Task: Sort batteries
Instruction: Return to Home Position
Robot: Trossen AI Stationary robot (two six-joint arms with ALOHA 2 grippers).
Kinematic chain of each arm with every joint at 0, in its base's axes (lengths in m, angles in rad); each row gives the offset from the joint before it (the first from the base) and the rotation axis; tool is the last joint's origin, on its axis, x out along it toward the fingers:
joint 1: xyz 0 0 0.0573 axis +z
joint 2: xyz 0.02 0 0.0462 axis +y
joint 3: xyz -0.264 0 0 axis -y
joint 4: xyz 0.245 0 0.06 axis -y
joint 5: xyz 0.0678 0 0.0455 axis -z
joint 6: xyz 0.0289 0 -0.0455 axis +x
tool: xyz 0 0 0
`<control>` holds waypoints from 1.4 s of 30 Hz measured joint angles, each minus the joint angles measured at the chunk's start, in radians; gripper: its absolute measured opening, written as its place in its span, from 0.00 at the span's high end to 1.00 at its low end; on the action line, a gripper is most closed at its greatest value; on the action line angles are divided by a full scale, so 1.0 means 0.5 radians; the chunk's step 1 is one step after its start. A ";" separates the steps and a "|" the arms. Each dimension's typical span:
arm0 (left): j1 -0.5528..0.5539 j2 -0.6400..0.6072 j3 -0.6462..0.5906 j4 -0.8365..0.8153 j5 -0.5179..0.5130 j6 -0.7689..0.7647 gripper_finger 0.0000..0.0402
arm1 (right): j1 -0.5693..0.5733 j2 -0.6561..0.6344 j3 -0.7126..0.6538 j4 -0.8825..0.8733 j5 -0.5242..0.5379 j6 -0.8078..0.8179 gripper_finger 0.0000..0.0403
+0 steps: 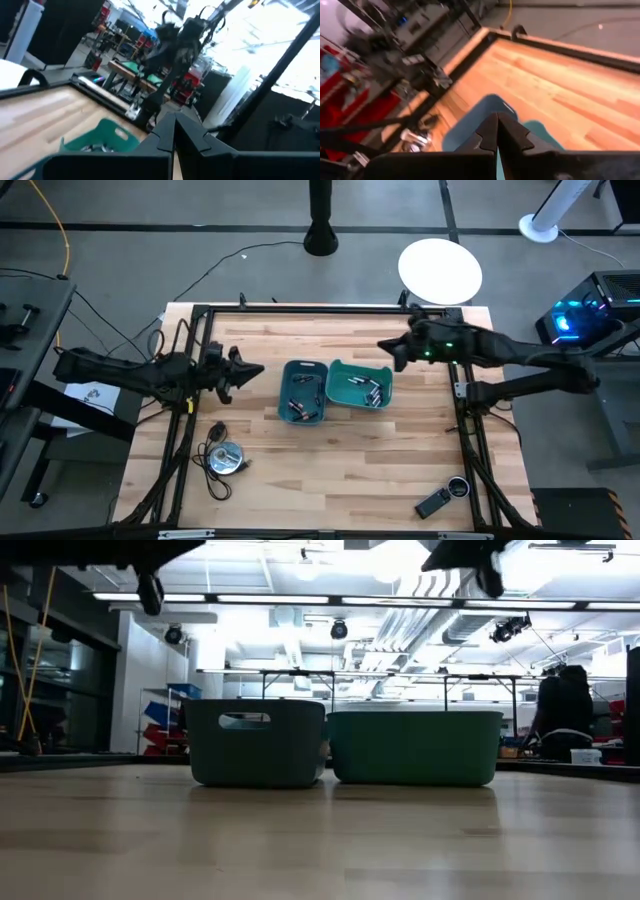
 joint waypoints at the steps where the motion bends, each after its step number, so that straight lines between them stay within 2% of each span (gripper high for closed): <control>1: -0.019 -0.014 -0.041 0.014 -0.007 0.010 1.00 | 0.023 -0.041 0.000 0.001 0.031 0.000 1.00; 4: -0.059 -0.062 -0.205 0.135 -0.014 -0.041 1.00 | 0.090 -0.122 0.000 -0.002 0.115 0.002 1.00; 8: -0.069 -0.181 -0.453 0.558 -0.012 -0.032 1.00 | 0.163 -0.166 0.000 -0.033 0.162 0.034 1.00; 11: -0.047 -0.311 -0.622 0.704 -0.010 -0.047 1.00 | 0.200 -0.179 0.000 -0.097 0.163 0.093 1.00; 16: 0.001 -0.515 -0.630 0.317 0.058 -0.054 1.00 | 0.277 -0.208 0.000 -0.198 0.163 0.191 1.00; 20: 0.051 -0.643 -0.630 0.083 0.088 -0.057 1.00 | 0.392 -0.278 0.000 -0.472 0.181 0.365 1.00; 23: 0.072 -0.708 -0.630 0.005 0.102 -0.059 1.00 | 0.533 -0.340 -0.001 -0.660 0.287 0.477 1.00; 26: 0.073 -0.726 -0.630 -0.049 0.067 -0.053 1.00 | 0.684 -0.422 -0.059 -0.662 0.466 0.478 1.00; 30: 0.073 -0.719 -0.630 -0.090 0.054 0.018 1.00 | 0.780 -0.596 -0.384 -0.325 0.591 0.395 1.00; 33: 0.073 -0.719 -0.630 -0.115 0.053 0.002 1.00 | 0.724 -0.753 -0.787 0.245 0.513 0.212 1.00; 35: 0.073 -0.719 -0.630 -0.126 0.052 0.002 1.00 | 0.617 -0.842 -1.064 0.720 0.359 0.059 1.00; 38: 0.073 -0.719 -0.630 -0.127 0.050 0.001 1.00 | 0.381 -0.897 -1.399 1.353 0.019 -0.113 1.00; 40: 0.073 -0.719 -0.630 -0.128 0.050 0.002 1.00 | 0.214 -0.899 -1.540 1.573 -0.213 -0.191 1.00; 42: 0.073 -0.719 -0.630 -0.127 0.049 0.001 1.00 | 0.069 -0.899 -1.615 1.612 -0.410 -0.229 1.00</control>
